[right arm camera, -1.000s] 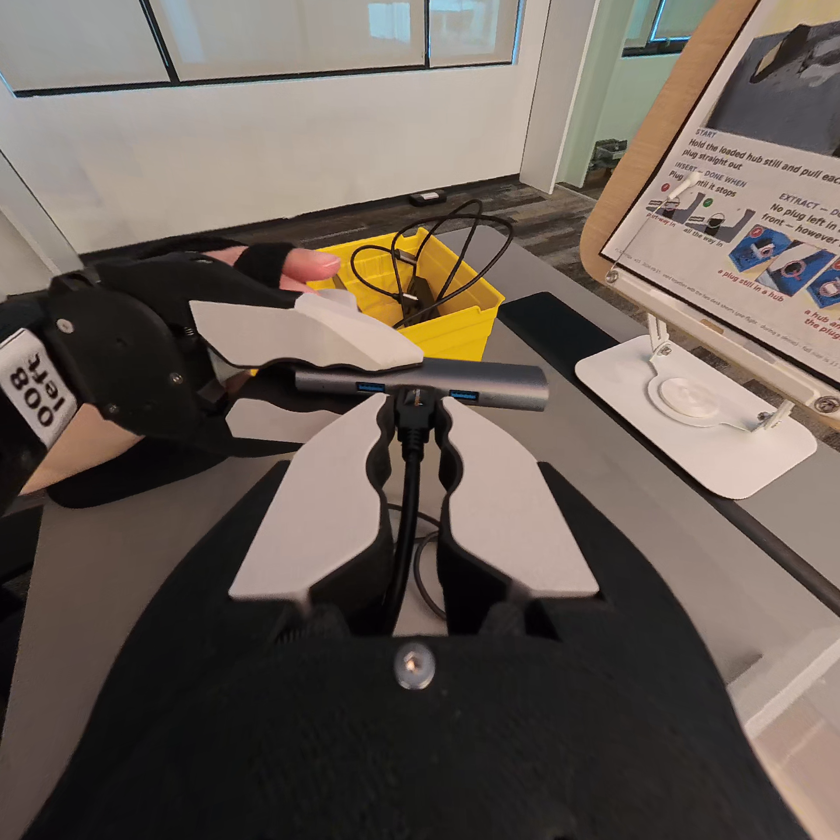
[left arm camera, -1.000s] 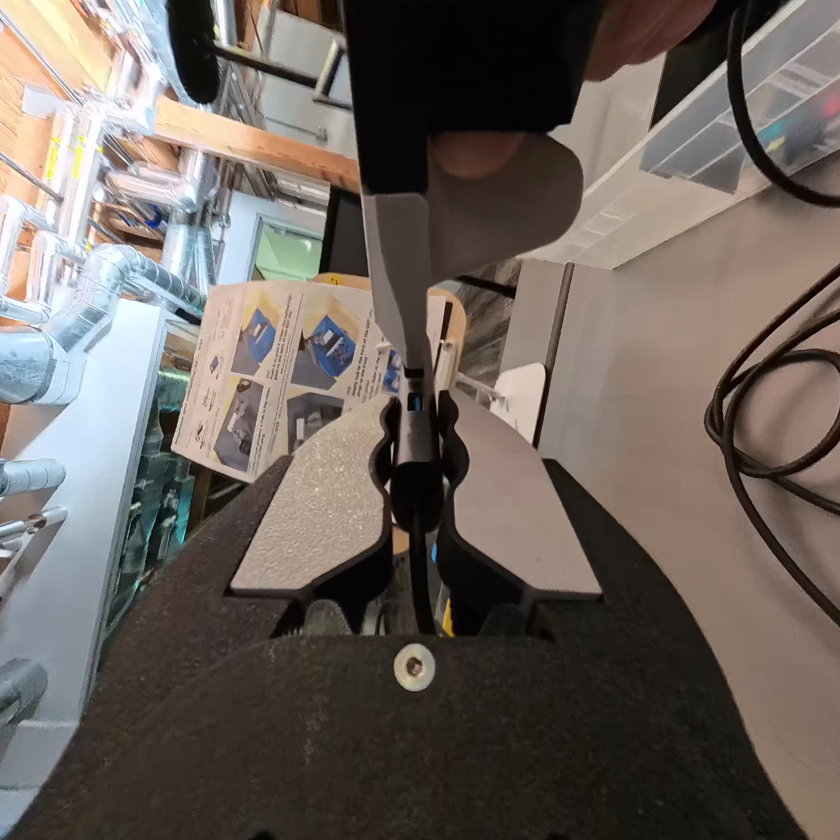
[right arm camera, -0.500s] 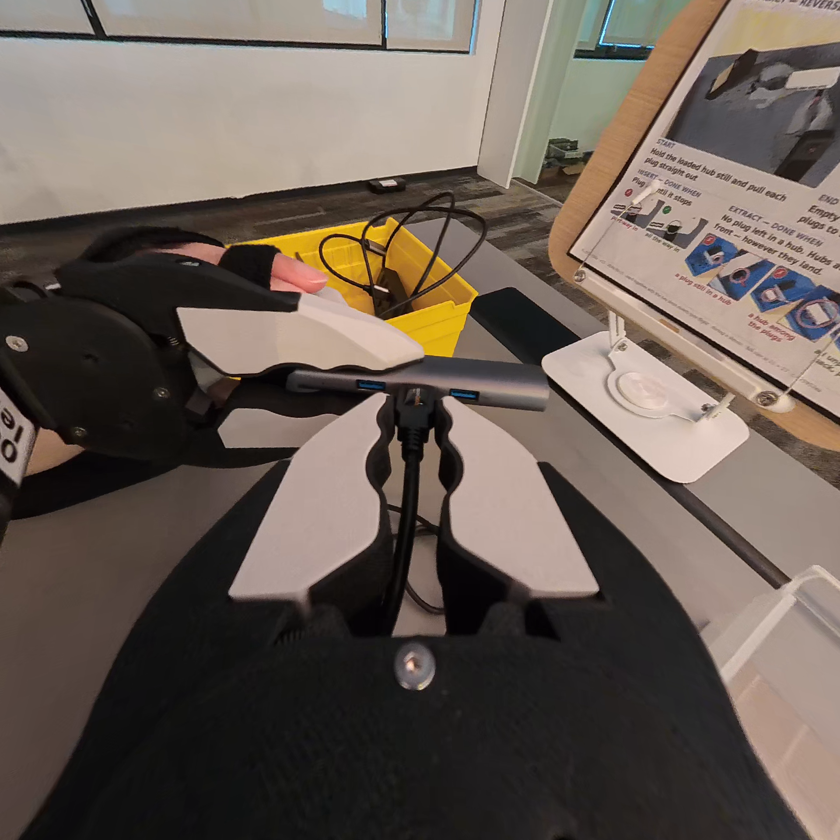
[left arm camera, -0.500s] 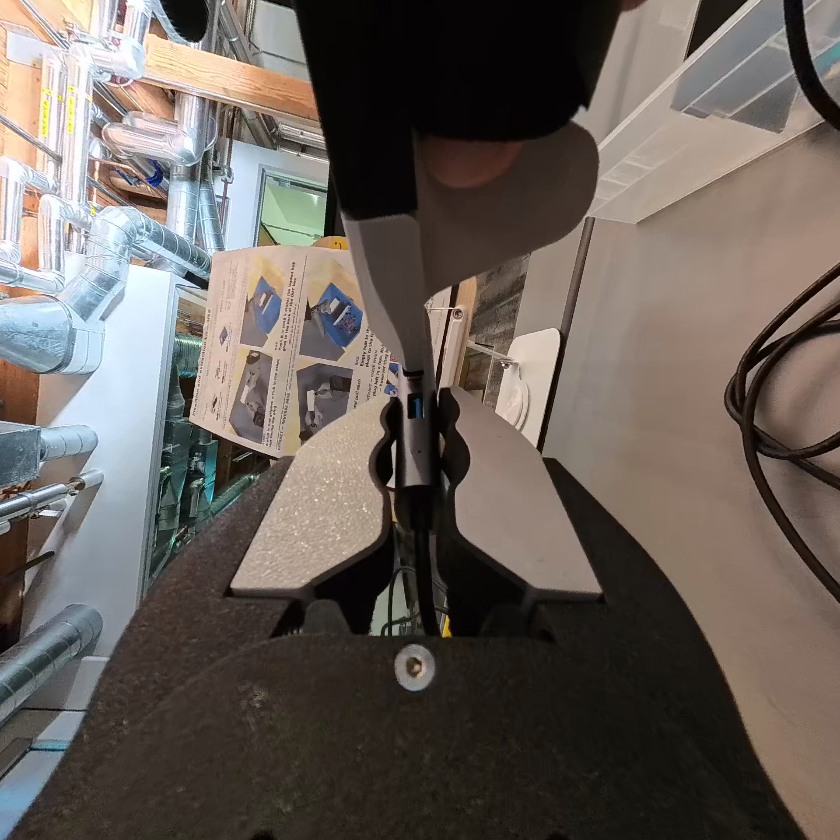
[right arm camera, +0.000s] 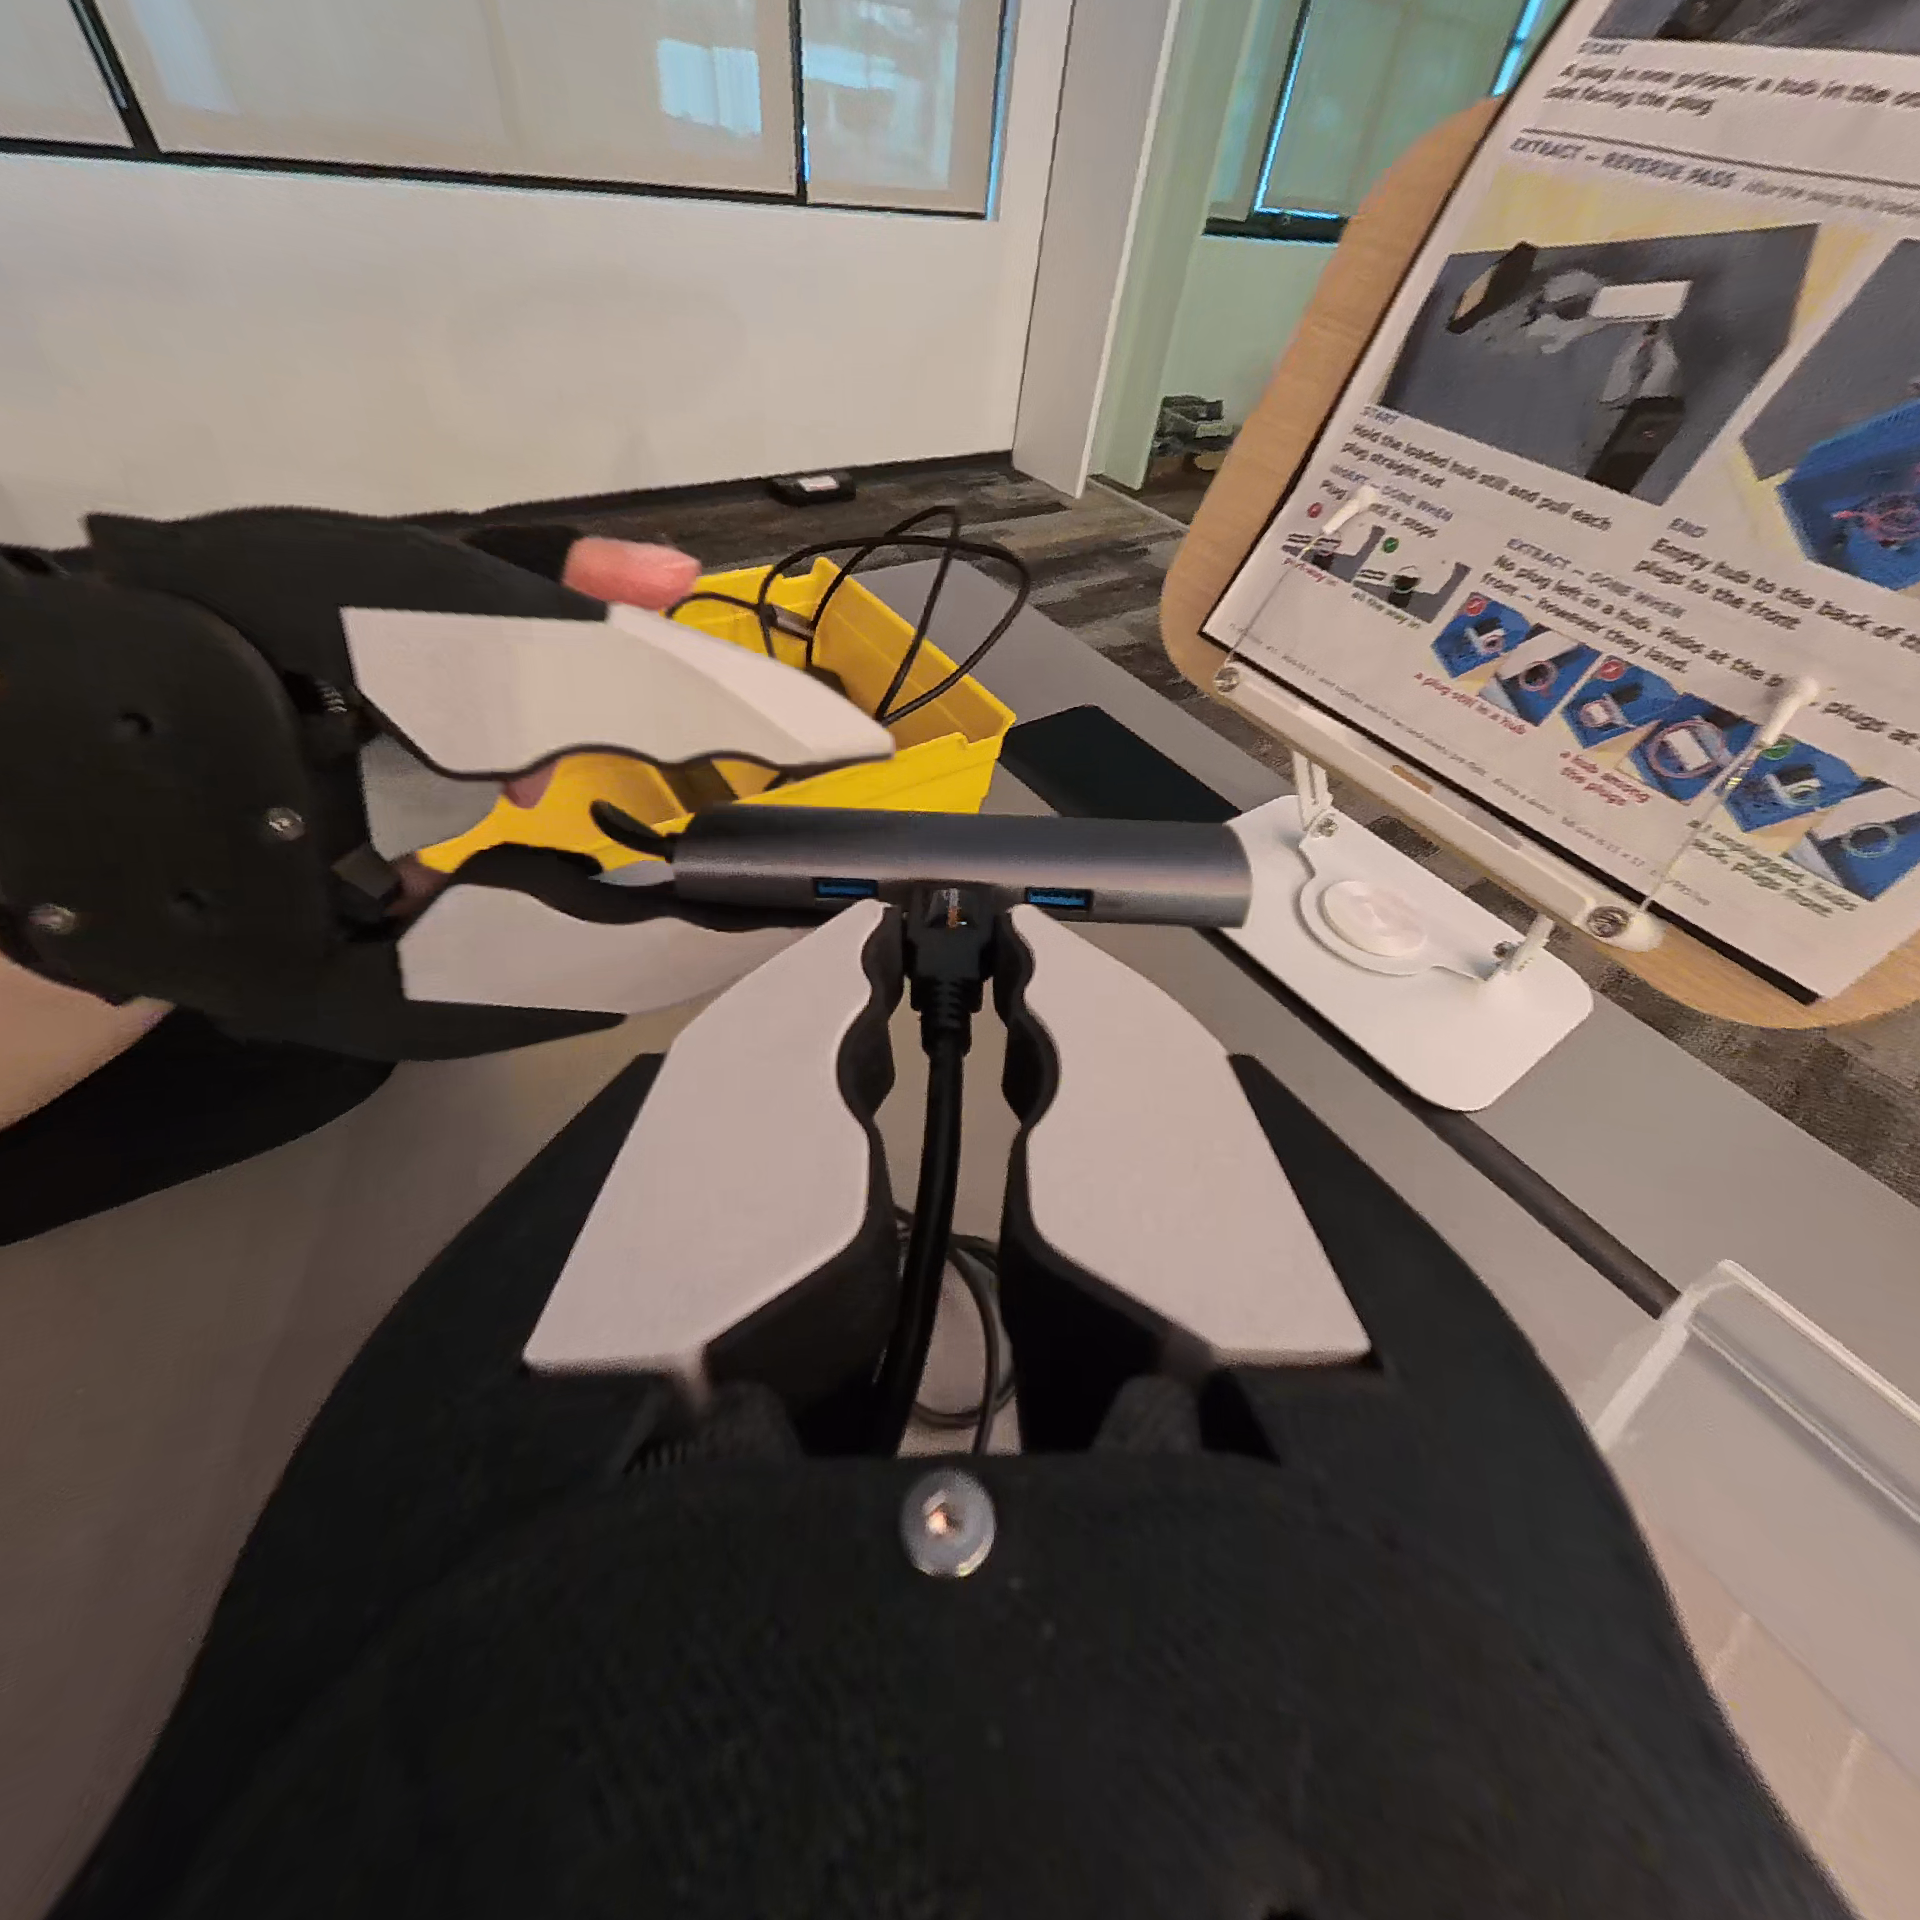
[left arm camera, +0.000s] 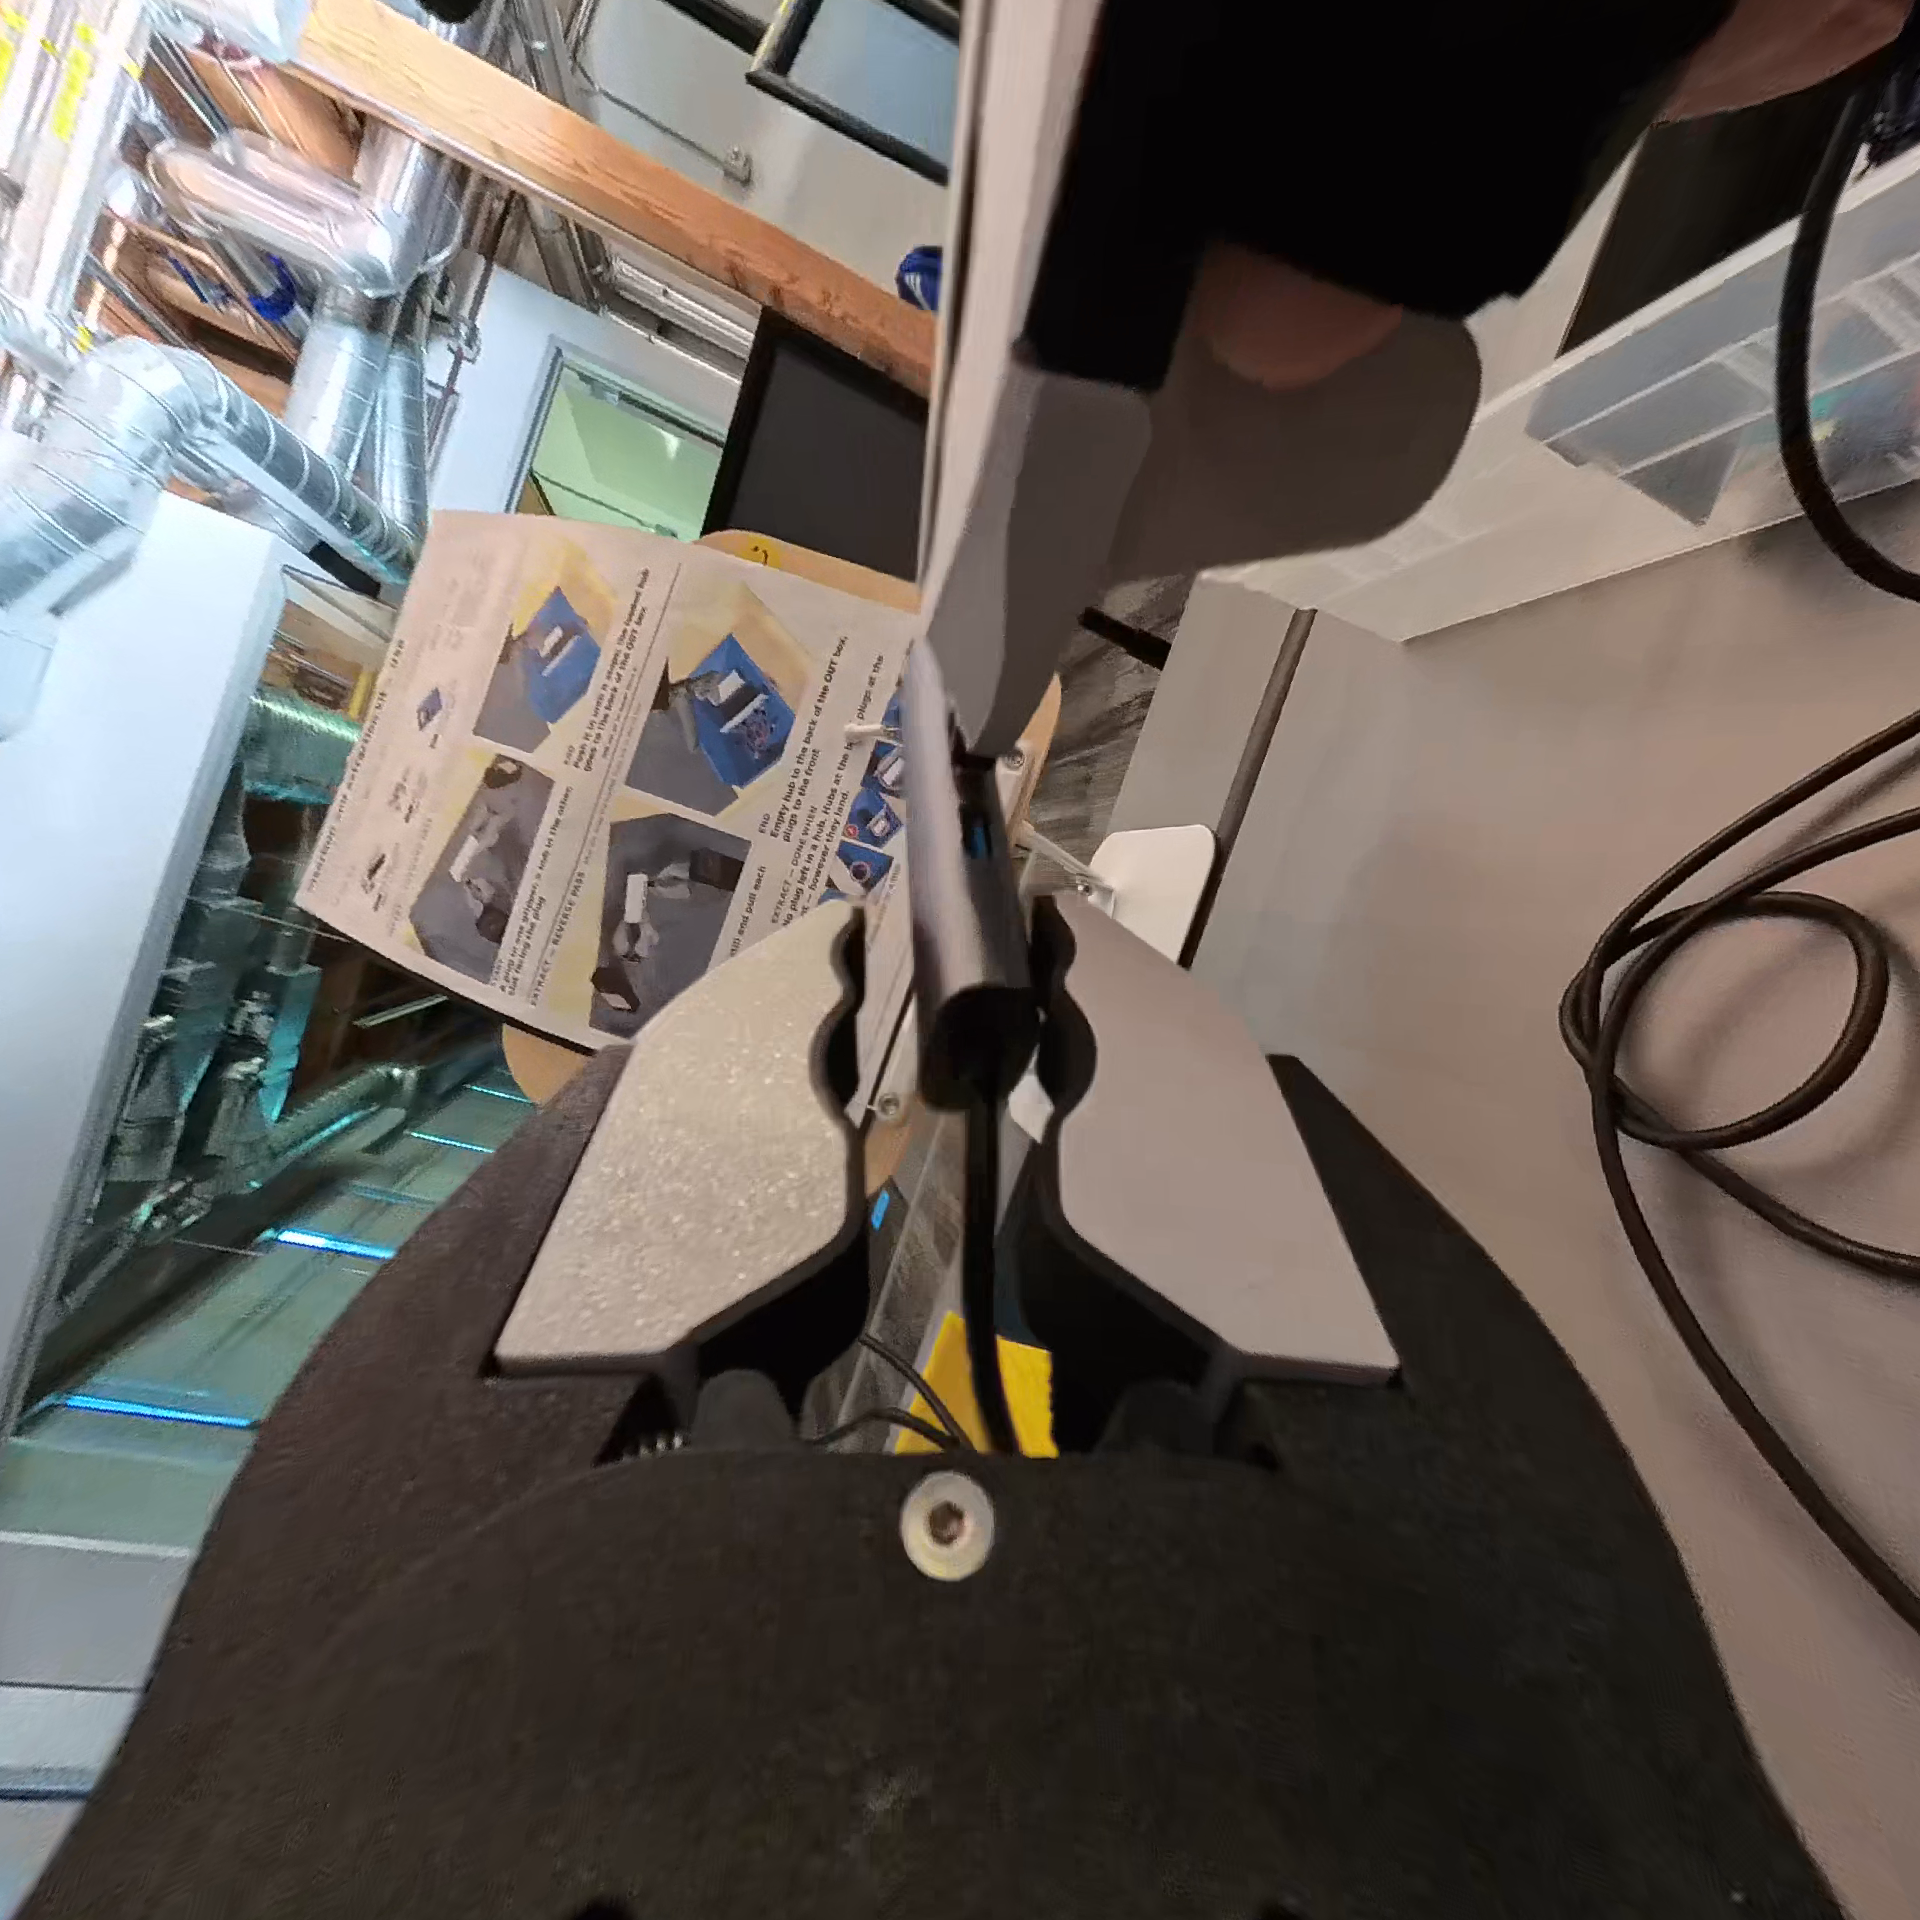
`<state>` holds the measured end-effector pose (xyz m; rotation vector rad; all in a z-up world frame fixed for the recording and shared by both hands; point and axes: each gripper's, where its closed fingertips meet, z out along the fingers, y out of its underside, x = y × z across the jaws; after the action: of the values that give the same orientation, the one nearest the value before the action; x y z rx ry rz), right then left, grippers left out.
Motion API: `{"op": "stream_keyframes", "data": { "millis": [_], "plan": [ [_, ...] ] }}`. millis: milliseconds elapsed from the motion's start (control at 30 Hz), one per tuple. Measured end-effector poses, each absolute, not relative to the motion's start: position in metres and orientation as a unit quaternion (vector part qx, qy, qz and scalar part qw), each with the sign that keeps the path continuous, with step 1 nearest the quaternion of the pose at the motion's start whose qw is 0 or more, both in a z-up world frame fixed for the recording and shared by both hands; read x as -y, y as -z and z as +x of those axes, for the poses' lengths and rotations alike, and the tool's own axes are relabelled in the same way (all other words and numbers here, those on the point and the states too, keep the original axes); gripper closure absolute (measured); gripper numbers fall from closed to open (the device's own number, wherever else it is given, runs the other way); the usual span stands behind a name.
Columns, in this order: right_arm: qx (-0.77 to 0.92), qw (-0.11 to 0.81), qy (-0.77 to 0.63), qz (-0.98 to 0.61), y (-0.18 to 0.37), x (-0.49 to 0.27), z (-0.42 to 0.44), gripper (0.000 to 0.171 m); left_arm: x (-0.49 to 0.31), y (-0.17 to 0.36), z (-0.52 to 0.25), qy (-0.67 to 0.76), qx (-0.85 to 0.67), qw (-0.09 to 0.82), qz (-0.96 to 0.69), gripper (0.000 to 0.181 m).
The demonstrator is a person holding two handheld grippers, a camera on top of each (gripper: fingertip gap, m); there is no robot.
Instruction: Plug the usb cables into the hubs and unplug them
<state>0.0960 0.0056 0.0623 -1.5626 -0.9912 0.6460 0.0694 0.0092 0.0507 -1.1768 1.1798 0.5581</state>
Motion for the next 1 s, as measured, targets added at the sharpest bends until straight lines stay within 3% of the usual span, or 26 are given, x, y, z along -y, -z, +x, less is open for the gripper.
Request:
{"op": "stream_keyframes", "data": {
  "millis": [233, 467, 600, 800, 1000],
  "plan": [
    [0.376, 0.603, -0.289, -0.642, -0.074, -0.019, 0.110, 0.154, 0.015, -0.075, 0.075, -0.044, -0.483, 0.661, -0.572, 0.139],
    [0.360, 0.656, -0.280, -0.601, -0.086, -0.013, 0.109, 0.154, 0.009, -0.077, 0.073, 0.197, -0.369, 0.624, -0.660, 0.097],
    [0.358, 0.673, -0.275, -0.585, -0.086, -0.009, 0.105, 0.154, 0.005, -0.081, 0.069, 0.217, -0.342, 0.651, -0.642, 0.121],
    [0.353, 0.690, -0.272, -0.570, -0.084, -0.004, 0.099, 0.154, -0.003, -0.068, 0.070, 0.159, -0.338, 0.652, -0.660, 0.119],
    [0.354, 0.698, -0.266, -0.562, -0.083, 0.000, 0.095, 0.154, -0.001, -0.064, 0.074, 0.170, -0.342, 0.654, -0.653, 0.144]
  ]
}}
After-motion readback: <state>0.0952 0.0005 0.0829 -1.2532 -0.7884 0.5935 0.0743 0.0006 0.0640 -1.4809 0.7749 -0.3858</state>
